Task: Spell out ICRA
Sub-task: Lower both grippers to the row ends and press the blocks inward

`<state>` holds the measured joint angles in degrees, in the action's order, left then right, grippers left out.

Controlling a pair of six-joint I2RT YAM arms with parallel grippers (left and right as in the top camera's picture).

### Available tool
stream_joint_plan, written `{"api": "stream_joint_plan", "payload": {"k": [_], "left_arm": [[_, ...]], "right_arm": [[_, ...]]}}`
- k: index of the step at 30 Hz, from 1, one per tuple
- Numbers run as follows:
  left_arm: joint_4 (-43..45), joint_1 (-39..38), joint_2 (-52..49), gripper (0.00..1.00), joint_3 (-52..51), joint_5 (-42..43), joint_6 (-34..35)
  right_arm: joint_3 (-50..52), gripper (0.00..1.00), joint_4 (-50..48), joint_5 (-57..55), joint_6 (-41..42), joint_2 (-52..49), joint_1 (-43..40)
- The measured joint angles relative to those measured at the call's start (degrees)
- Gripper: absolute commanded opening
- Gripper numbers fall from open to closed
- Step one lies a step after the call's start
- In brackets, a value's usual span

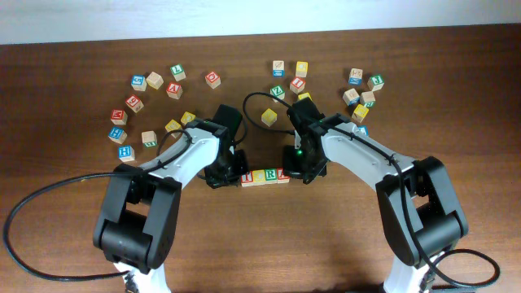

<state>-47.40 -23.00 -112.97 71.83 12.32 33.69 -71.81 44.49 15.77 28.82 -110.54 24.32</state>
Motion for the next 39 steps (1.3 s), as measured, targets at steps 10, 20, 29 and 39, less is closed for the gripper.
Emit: {"api": "stream_joint_plan", "payload": {"k": [10, 20, 29, 39], "left_arm": [[0.1, 0.0, 0.0, 0.00, 0.0, -0.1, -0.3], [1.4, 0.0, 0.0, 0.00, 0.0, -0.5, -0.3], [1.1, 0.0, 0.0, 0.04, 0.0, -0.8, -0.3], [1.0, 0.1, 0.0, 0.08, 0.0, -1.2, -0.5]], "right_arm": [[0.0, 0.04, 0.0, -0.1, 0.2, 0.0, 0.0], [0.0, 0.04, 0.8, -0.1, 1.5, 0.0, 0.0], [0.0, 0.04, -0.2, -0.3, 1.5, 0.0, 0.0], [0.0, 0.04, 0.1, -0.7, 1.5, 0.0, -0.1]]}}
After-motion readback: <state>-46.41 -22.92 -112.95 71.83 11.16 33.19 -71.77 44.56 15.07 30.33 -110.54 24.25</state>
